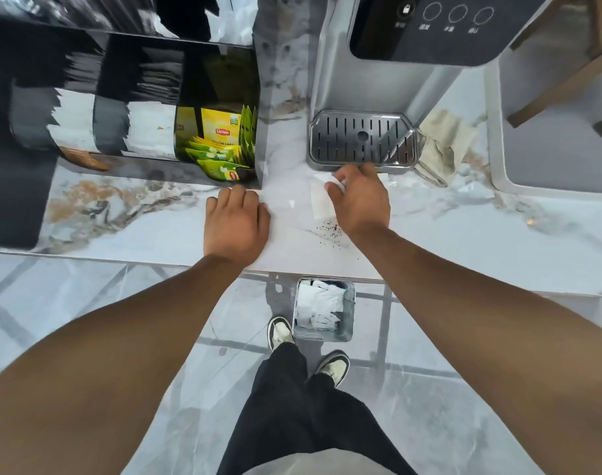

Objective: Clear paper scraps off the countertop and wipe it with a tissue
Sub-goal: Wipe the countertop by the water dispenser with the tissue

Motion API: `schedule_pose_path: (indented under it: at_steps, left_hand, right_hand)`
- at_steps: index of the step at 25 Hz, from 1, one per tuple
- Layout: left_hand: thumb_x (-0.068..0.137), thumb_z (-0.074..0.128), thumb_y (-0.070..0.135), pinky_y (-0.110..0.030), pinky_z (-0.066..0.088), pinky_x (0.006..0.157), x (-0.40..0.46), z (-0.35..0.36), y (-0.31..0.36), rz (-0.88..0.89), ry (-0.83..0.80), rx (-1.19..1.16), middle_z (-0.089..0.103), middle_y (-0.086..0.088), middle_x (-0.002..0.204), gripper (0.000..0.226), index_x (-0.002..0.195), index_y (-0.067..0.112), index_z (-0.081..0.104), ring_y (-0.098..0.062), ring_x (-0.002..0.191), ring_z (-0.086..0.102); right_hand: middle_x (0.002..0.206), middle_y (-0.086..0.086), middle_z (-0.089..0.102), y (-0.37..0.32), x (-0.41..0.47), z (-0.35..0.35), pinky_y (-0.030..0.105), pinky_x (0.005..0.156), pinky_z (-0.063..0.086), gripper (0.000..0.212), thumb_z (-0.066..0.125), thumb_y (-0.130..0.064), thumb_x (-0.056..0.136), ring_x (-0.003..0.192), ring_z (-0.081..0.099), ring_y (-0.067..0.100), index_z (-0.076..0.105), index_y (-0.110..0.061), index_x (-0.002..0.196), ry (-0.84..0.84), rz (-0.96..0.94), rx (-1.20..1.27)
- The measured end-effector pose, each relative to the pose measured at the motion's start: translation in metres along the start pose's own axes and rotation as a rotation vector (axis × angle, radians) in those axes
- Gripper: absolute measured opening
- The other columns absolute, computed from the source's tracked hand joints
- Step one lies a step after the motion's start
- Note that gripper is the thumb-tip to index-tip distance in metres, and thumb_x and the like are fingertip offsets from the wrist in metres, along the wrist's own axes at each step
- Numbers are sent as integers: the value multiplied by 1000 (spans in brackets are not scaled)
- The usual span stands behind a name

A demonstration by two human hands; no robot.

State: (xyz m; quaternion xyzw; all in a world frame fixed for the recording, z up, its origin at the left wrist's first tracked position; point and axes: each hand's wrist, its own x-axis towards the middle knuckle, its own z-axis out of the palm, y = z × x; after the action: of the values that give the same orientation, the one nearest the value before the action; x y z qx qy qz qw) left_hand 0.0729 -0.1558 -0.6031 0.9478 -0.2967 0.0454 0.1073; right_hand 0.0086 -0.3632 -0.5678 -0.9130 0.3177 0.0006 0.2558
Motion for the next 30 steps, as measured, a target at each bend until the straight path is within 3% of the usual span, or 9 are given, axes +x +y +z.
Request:
schedule_pose_path:
  at_steps: [3, 7, 9, 17, 22, 27, 30]
  left_hand:
    - [93, 44, 25, -43, 34, 72, 1, 4, -4, -9, 29, 8, 54, -15, 85, 25, 82, 5, 57, -36, 81, 47]
    - [91, 46, 25, -43, 34, 72, 2, 1, 1, -17, 20, 29, 54, -17, 87, 24, 85, 4, 58, -36, 83, 48]
    - [91, 46, 25, -43, 35, 73, 0, 1, 1, -28, 13, 39, 55, -17, 88, 25, 86, 4, 58, -37, 83, 49]
    - [92, 43, 26, -44, 36, 74, 1, 0, 2, -25, 24, 39, 55, -18, 88, 27, 85, 4, 57, -37, 83, 49]
    - [92, 42, 26, -44, 37, 74, -1, 2, 2, -29, 40, 33, 54, -17, 88, 28, 85, 4, 57, -37, 83, 49]
    - [93, 41, 27, -45, 38, 75, 0, 2, 1, -41, 30, 35, 54, -17, 88, 29, 85, 4, 57, -37, 83, 49]
    - [93, 42, 26, -45, 37, 75, -1, 2, 1, -42, 38, 30, 53, -17, 88, 28, 85, 4, 56, -37, 83, 48]
  right_hand:
    - [112, 4, 62, -1, 3, 7, 31, 77, 42, 15, 57, -23, 95, 96, 60, 27, 67, -17, 104, 57, -20, 78]
    - [112, 9, 62, -4, -5, 9, 27, 89, 44, 24, 55, -12, 93, 100, 61, 24, 73, -16, 109, 23, -123, 133]
    - [108, 8, 61, 0, -15, 7, 26, 93, 45, 26, 56, -8, 92, 97, 62, 21, 74, -16, 107, -31, -204, 154]
    - [95, 9, 62, 29, -73, -7, 32, 82, 50, 20, 64, -2, 88, 85, 64, 24, 76, -13, 99, -250, -510, 115]
    - [88, -1, 61, 27, -85, -19, 20, 74, 42, 23, 65, -3, 86, 73, 55, 9, 79, -19, 95, -507, -494, 162]
    - [93, 7, 62, 21, -21, -26, 19, 79, 42, 24, 61, -5, 88, 81, 60, 18, 78, -16, 101, -119, -333, 178]
    - [99, 14, 59, 31, -17, -20, 21, 84, 41, 26, 57, -1, 89, 91, 61, 26, 76, -13, 104, -130, -335, 114]
